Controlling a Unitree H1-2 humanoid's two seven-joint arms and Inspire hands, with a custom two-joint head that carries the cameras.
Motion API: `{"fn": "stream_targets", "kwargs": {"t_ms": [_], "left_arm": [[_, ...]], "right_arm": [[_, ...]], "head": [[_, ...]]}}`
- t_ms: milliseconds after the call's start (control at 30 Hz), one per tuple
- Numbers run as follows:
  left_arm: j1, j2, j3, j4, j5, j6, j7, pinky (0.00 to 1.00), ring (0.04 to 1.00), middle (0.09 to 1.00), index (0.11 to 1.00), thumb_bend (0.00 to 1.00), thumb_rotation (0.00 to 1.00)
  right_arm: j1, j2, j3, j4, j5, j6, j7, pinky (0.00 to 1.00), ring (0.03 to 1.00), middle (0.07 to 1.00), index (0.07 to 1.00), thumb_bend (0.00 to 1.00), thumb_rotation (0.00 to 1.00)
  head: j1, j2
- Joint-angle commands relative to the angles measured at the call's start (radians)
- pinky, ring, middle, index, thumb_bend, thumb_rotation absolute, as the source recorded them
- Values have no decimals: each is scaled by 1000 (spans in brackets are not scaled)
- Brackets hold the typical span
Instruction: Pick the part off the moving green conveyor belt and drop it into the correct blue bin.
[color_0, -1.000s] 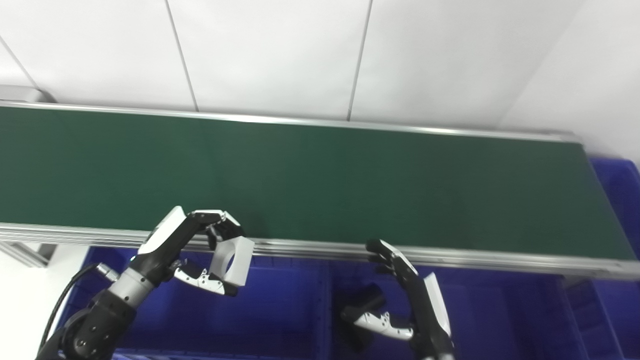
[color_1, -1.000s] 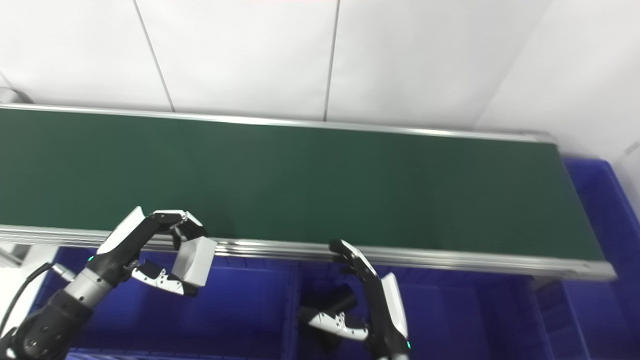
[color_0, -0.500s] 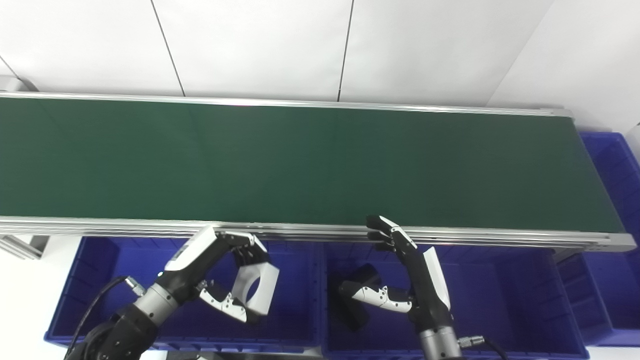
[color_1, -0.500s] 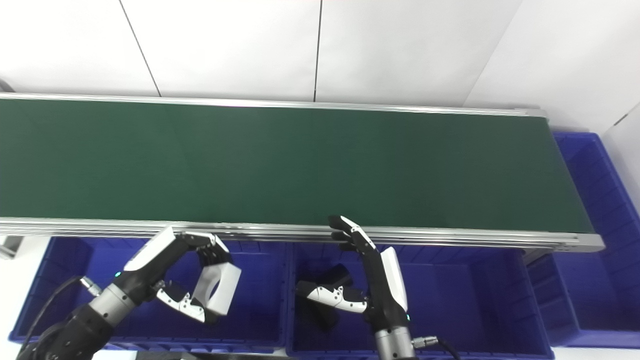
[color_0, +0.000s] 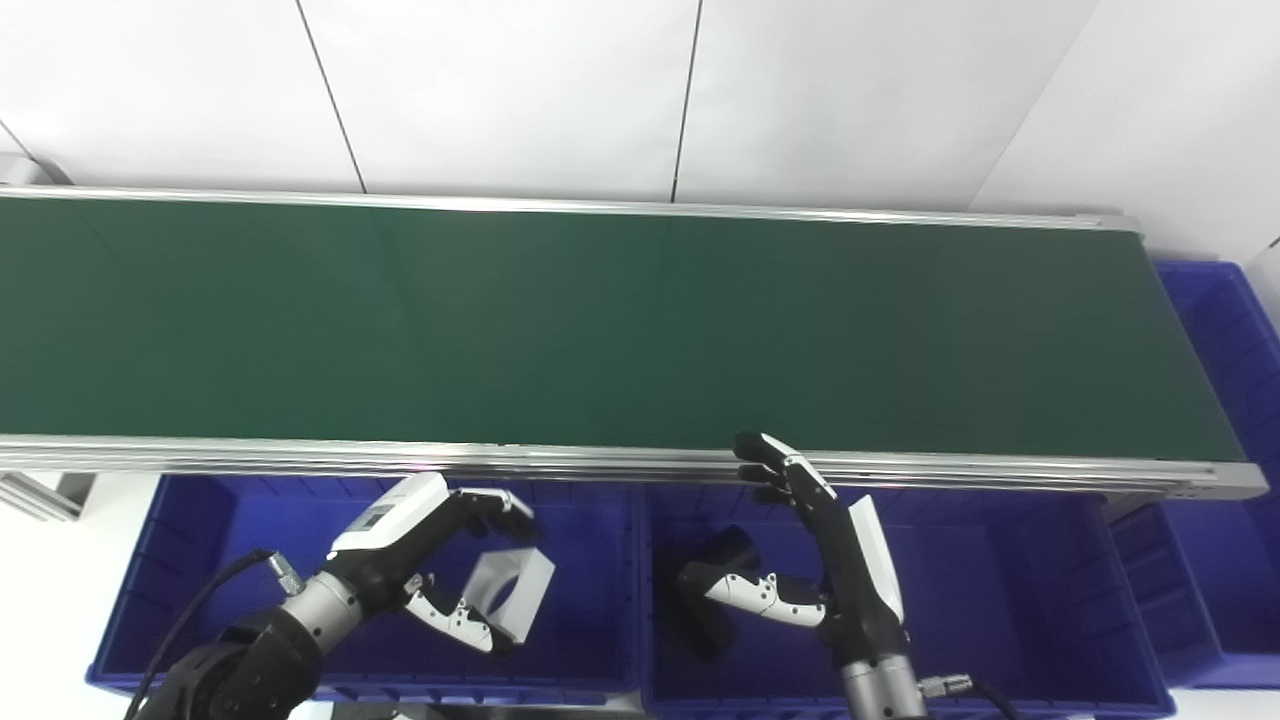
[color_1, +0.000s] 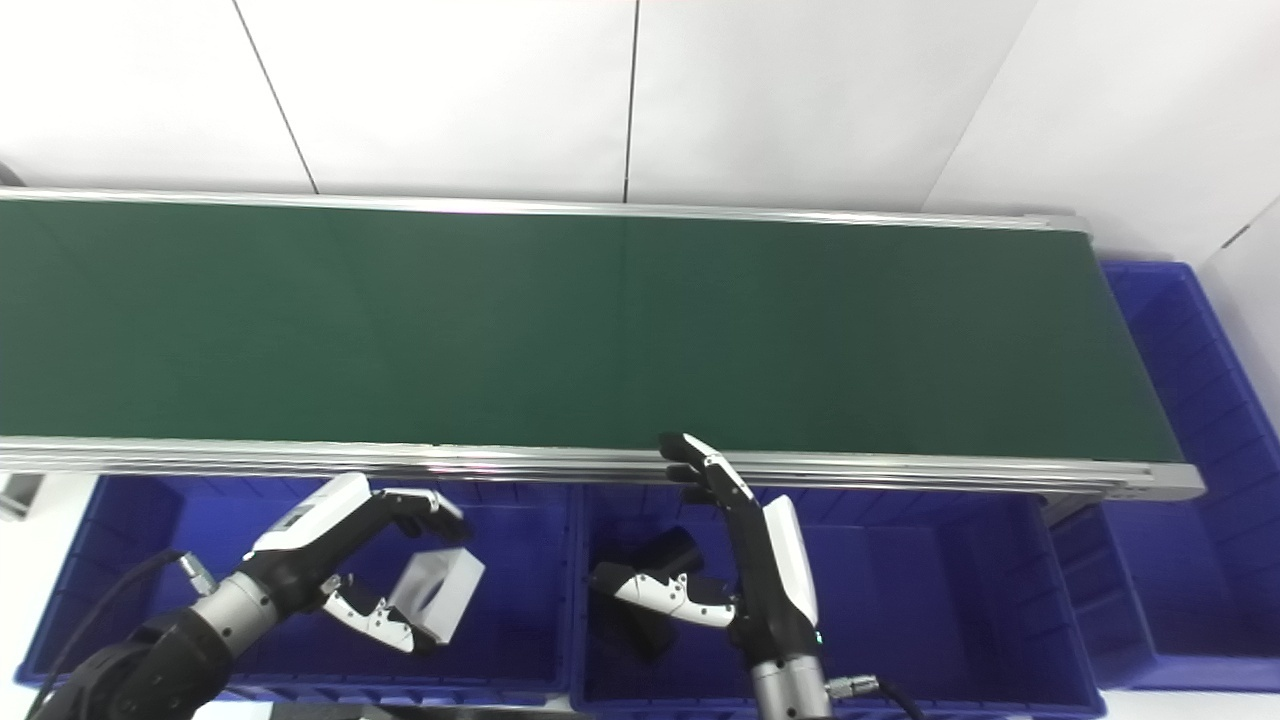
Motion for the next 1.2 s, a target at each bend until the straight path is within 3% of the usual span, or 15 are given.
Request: {"fn": "stream_targets", "kwargs": {"t_ms": [0, 133, 300, 367, 467, 567, 633, 833, 1167], "left_arm": [[-8, 10, 11, -34, -15, 2, 6, 700, 873, 945, 903, 815, 178], [-3, 7, 21, -39, -40, 1, 4, 729, 893, 969, 920, 875, 249], [35, -44, 70, -82, -298, 52, -39, 771, 907, 973, 913, 912, 294], [55, -69, 79, -93, -367, 38, -34, 765, 883, 944, 897, 897, 266], [86, -116, 85, -74, -428, -69, -4, 772, 857, 898, 880, 881, 261], [102, -148, 103, -28, -472, -157, 15, 786, 852, 875, 866, 874, 267], [115, -166, 119, -15, -499, -177, 28, 795, 846, 865, 859, 871, 262], [148, -213, 168, 0, -544, -148, 71, 809, 843, 851, 838, 868, 236], [153, -235, 170, 3, -565, -128, 73, 777, 815, 827, 819, 859, 195]], "right_arm": [[1, 12, 6, -32, 7, -12, -22, 706, 763, 804, 815, 870, 407], [4, 11, 6, -32, -1, -8, -23, 704, 771, 811, 818, 871, 413], [13, 7, 7, -45, 2, -1, -15, 698, 756, 807, 817, 900, 363], [17, 4, 8, -45, 10, -8, -14, 694, 749, 806, 816, 904, 358], [26, 1, 8, -47, 26, -16, -13, 698, 748, 803, 813, 905, 346], [32, -5, 7, -54, 33, -14, -10, 696, 747, 802, 813, 906, 356], [35, -10, 6, -54, 41, -20, -8, 693, 747, 803, 814, 908, 367], [40, -20, 1, -55, 93, -19, -3, 698, 747, 803, 818, 913, 358], [39, -19, -7, -46, 134, -24, -7, 699, 748, 806, 824, 915, 369]], "head": [[0, -1], [-6, -8], [-17, -16], [-23, -19], [-30, -23], [-29, -24], [-27, -27], [-21, -36], [-9, -39]]}}
